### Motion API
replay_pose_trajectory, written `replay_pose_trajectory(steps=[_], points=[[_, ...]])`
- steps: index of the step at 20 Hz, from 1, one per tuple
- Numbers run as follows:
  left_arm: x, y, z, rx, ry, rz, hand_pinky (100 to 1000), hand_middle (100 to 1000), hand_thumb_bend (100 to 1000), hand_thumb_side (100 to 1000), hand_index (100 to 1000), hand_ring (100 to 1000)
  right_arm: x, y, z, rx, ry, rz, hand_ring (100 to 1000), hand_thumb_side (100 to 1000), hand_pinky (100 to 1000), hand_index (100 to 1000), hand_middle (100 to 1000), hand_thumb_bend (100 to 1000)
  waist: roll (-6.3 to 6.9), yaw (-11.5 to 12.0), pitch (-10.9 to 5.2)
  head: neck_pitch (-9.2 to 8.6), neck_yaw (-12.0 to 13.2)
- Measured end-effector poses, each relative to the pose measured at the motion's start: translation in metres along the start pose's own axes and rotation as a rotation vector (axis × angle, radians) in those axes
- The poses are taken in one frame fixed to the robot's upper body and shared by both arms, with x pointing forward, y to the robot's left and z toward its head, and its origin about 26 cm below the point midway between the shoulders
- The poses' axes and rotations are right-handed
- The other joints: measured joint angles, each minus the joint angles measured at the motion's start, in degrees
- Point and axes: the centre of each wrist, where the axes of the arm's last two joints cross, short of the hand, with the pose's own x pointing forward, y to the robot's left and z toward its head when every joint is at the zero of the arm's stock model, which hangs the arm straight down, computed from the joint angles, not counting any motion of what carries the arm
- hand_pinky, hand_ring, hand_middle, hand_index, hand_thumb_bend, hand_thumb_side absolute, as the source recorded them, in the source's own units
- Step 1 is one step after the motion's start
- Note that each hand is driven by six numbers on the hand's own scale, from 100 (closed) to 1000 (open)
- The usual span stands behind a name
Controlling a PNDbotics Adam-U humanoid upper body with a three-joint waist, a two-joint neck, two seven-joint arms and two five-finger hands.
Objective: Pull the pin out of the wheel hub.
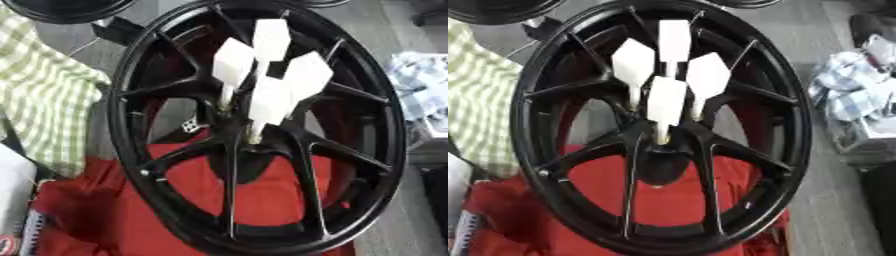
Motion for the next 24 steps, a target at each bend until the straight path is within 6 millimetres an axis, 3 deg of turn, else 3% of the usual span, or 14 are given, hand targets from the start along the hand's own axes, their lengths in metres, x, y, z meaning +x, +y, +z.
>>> replay_pose_trajectory(steps=[10,24], points=[[0.002,-0.001,-0.003,-0.013,-0.002,0.001,564,603,100,749,740,686,0.001,0.011,-0.012,0.19,-0.06,0.135,921,198,927,912,838,100,-0.95,1.2,0.72,-0.44,-1.6],[0.005,-0.004,-0.006,-0.032,-0.014,0.007,563,603,100,750,740,687,0.004,0.02,-0.025,0.285,-0.035,0.191,926,202,926,920,846,100,-1.34,2.6,1.05,-0.47,-3.0]])
